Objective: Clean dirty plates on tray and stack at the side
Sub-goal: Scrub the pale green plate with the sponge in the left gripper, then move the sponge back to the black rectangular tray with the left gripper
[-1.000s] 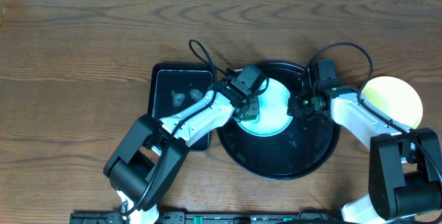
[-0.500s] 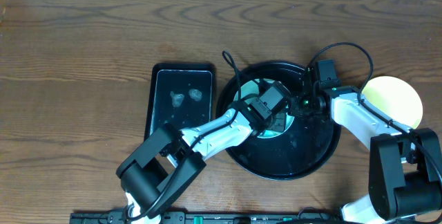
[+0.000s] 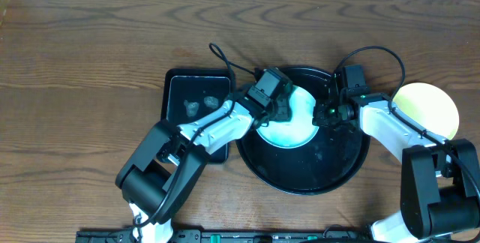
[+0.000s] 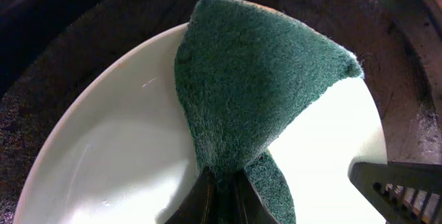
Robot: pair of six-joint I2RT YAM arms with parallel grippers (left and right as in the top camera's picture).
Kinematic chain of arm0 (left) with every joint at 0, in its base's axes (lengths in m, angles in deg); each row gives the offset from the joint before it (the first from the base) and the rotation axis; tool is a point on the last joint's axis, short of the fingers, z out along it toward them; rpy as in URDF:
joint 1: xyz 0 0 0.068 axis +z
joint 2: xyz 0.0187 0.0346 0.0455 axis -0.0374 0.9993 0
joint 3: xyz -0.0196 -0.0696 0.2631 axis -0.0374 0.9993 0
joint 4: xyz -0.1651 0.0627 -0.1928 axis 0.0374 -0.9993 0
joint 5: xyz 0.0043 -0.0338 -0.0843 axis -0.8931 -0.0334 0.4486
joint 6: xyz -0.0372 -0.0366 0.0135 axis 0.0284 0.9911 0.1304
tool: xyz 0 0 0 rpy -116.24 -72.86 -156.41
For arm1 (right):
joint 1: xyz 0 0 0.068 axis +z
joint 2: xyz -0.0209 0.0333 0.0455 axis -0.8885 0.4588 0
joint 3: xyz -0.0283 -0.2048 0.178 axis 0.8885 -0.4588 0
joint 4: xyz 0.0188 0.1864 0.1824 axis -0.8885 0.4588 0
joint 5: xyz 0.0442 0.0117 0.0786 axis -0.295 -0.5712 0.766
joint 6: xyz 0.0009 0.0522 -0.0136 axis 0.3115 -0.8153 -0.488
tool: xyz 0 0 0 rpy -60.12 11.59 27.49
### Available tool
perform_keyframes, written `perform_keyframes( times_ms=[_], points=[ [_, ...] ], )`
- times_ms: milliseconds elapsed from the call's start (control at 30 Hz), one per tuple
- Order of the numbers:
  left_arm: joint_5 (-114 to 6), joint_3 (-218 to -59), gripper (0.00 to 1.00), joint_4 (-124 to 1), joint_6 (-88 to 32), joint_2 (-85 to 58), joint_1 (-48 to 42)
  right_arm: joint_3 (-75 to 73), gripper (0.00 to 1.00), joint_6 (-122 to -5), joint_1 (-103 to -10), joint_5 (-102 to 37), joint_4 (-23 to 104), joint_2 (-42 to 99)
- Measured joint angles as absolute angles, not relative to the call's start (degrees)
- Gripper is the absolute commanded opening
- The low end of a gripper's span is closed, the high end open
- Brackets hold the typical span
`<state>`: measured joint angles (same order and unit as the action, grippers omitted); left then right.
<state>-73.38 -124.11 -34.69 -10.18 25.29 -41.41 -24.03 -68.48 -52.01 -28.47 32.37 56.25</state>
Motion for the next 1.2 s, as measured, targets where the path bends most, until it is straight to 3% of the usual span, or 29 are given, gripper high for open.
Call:
perform_keyframes(
  times_ms=[333, 667, 1200],
  points=[
    [-70.2, -124.0, 0.07, -45.5, -13.1, 19.1, -38.7, -24.0, 0.01, -68.5, -52.0, -28.4, 32.4, 56.2],
    [-78.4, -123.9, 0.07, -61.1, -21.0, 5.4, -33.8, -24.0, 0.01, -68.5, -52.0, -28.5, 32.4, 56.2],
    [-84.9, -118.9, 0.08, -62.8, -26.7, 6.2, -18.8, -24.0, 0.01, -68.5, -52.0, -28.5, 32.4, 56.2]
  ],
)
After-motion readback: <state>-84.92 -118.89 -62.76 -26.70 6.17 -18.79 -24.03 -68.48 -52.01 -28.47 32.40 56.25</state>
